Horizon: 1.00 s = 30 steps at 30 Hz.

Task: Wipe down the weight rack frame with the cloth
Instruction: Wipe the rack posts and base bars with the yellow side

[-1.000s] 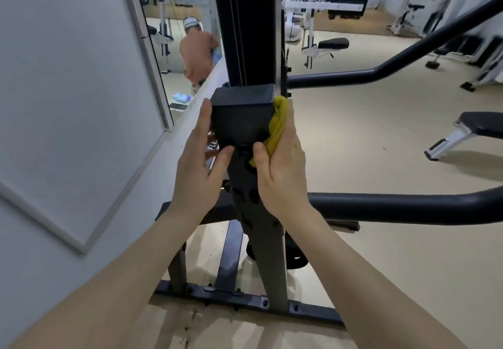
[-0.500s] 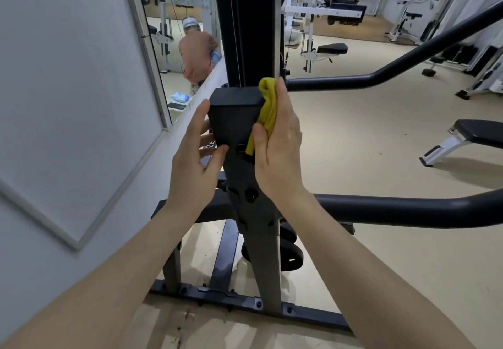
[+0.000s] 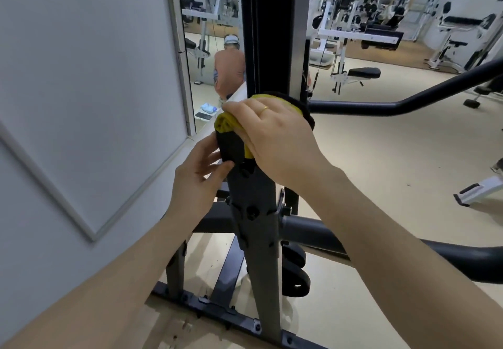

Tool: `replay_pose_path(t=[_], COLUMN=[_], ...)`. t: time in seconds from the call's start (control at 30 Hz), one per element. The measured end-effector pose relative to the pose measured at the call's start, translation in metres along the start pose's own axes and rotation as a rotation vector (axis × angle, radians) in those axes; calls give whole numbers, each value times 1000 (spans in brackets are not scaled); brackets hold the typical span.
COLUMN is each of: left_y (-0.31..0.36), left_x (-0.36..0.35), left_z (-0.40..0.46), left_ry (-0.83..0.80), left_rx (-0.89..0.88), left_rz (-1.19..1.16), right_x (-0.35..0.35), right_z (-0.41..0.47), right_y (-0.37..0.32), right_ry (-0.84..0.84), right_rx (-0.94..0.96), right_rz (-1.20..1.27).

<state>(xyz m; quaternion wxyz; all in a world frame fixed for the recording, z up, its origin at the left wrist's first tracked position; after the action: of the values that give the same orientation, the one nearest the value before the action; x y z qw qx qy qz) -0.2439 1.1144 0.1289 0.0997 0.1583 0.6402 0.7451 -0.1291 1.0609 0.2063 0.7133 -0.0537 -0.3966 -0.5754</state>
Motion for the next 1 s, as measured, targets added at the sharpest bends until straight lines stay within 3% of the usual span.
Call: replay_pose_path(t=[0.1,0.27,0.43,0.6,0.73,0.83,0.93,1.0], left_y=[2,-6,-7,-27,-46,-59,-71,-78], left_x=[0,4,19,37,57,69,74,76], left_z=[0,1,13,17,19,18,15,14], left_ry=[-5,-130,-211,-146,-95,-102,-133,-166], left_rx=[20,23,118,159,243,270,289,291], left_rz=[-13,-51,-77,-40,-22,38,86,108], right_x=[3,3,-27,-22,-36,-61,-97,-103], right_z=[2,4,41,14,17,15,-27,-45], right_y=[3,1,-25,-25,-31,-55,-86,-96], right_ry=[-123,-166,-413,-361,-391,-750,-1145,-1071], right_rx=[157,131,240,423,420,426,299,323], right_rz=[16,-25,-133,-235,-281,-294,-4,177])
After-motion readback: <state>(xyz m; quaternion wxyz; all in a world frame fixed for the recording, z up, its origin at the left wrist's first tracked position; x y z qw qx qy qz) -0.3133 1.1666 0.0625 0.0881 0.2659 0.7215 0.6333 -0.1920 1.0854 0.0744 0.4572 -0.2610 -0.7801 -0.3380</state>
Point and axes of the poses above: each hand's wrist, its own z-axis towards the middle knuckle, its own x-axis out of the back of the hand, y = z × x, the point moved 3 cm from there along z, towards the middle knuckle, and after that the axes turned 15 degrees about x, right-handed, at the moved point
